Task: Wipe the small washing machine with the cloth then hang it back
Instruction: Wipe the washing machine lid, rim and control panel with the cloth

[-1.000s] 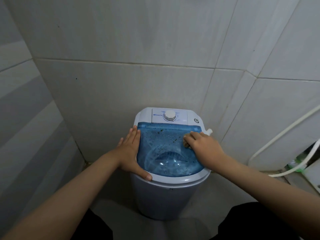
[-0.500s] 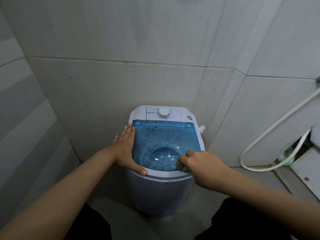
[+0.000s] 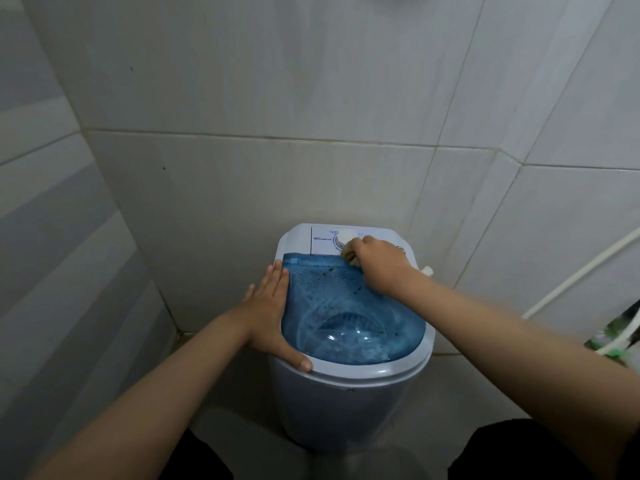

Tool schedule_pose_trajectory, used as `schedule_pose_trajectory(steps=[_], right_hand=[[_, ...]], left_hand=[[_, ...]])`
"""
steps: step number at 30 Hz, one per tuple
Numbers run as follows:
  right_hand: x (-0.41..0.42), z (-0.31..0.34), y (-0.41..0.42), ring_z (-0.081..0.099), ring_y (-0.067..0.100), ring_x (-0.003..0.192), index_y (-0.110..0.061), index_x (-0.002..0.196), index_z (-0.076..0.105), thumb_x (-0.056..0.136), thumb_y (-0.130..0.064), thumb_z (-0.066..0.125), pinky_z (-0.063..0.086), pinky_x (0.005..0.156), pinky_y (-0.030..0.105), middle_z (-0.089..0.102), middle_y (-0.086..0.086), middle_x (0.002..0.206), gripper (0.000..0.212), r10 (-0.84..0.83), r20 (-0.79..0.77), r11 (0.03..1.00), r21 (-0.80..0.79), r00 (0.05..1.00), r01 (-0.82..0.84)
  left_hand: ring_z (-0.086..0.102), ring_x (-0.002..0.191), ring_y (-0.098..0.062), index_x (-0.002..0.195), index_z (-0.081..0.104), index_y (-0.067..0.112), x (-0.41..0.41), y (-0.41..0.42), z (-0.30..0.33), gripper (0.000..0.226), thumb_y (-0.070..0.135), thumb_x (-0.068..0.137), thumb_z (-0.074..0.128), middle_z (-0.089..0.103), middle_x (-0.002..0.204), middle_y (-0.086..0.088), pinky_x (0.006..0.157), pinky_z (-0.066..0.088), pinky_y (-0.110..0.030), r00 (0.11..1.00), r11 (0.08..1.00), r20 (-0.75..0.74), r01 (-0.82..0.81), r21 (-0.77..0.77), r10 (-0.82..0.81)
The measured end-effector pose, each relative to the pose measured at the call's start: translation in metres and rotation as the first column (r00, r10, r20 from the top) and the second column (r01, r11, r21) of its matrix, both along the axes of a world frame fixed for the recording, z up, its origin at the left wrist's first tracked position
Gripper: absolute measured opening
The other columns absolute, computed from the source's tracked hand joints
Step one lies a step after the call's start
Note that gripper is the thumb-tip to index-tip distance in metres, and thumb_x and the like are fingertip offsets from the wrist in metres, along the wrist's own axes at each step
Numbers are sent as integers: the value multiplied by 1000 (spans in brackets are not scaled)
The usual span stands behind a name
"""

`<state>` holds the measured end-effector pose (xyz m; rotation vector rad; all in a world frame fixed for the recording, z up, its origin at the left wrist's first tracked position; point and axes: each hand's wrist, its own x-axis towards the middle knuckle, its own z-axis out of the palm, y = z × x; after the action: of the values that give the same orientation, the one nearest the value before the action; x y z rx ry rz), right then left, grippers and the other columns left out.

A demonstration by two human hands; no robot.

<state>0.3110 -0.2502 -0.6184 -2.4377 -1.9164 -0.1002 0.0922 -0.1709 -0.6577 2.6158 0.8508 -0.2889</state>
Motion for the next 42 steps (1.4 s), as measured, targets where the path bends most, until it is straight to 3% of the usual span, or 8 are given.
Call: schedule_pose_trajectory(steps=[11,15,17,20,25,30,36,42], right_hand=[[-33,-11,-80,60,34,99,-11,123,45,85,1,50,53,79,43,57,13,113,41,179,119,978,-128,977,-163],[-41,8,-95,61,31,99,-16,121,48,86,-1,47,51,77,39,57,9,113,38,253,105,941,-260,962,-219],[-38,22,-91,63,25,100,-17,112,55,80,1,49,54,79,35,65,-2,112,37,267,-2,921,-293,964,-256],[-31,39,-65,65,11,102,-17,99,61,77,6,47,56,79,33,71,-15,111,35,247,-103,945,-195,963,-264],[-34,44,-1,61,27,103,-17,114,58,80,7,44,43,67,31,62,5,115,43,228,29,974,15,973,-228],[-33,10,35,52,28,119,-21,131,49,87,4,46,49,76,37,54,5,130,50,305,75,952,-46,949,-302],[-29,-10,28,44,28,125,-20,140,37,90,-2,46,49,87,41,47,4,137,54,236,62,972,-26,970,-235],[-20,-11,8,49,31,118,-19,137,38,86,-1,50,50,78,41,47,7,134,55,129,57,991,-43,990,-127]], left_hand=[[-41,133,-17,140,-34,13,0,0,-1,164,87,33,65,-46,145,0,114,-14,-47,1000,1000,-3,-5,1,5],[-39,135,-19,141,-33,12,-1,-3,2,163,85,35,67,-45,146,-2,115,-11,-49,1000,1000,0,-3,1,3],[-38,135,-19,141,-33,12,-1,-3,2,163,85,35,67,-45,146,-2,116,-10,-51,1000,1000,-2,-3,2,3],[-39,135,-19,141,-33,13,-1,-3,3,163,86,35,66,-46,145,0,115,-11,-50,1000,1000,-11,-1,-2,1],[-41,133,-17,140,-36,15,0,-2,1,162,86,37,67,-48,144,2,115,-13,-50,1000,1000,-11,0,-8,0],[-42,133,-16,140,-35,15,0,-1,-1,162,87,36,66,-48,145,2,116,-13,-50,1000,1000,2,-1,-5,1],[-42,133,-15,140,-35,15,-1,0,-1,161,86,36,66,-48,145,3,115,-13,-48,1000,1000,5,4,-11,-4],[-40,134,-17,141,-33,14,-1,-2,-1,162,87,35,66,-47,145,1,114,-13,-47,1000,1000,9,-5,0,5]])
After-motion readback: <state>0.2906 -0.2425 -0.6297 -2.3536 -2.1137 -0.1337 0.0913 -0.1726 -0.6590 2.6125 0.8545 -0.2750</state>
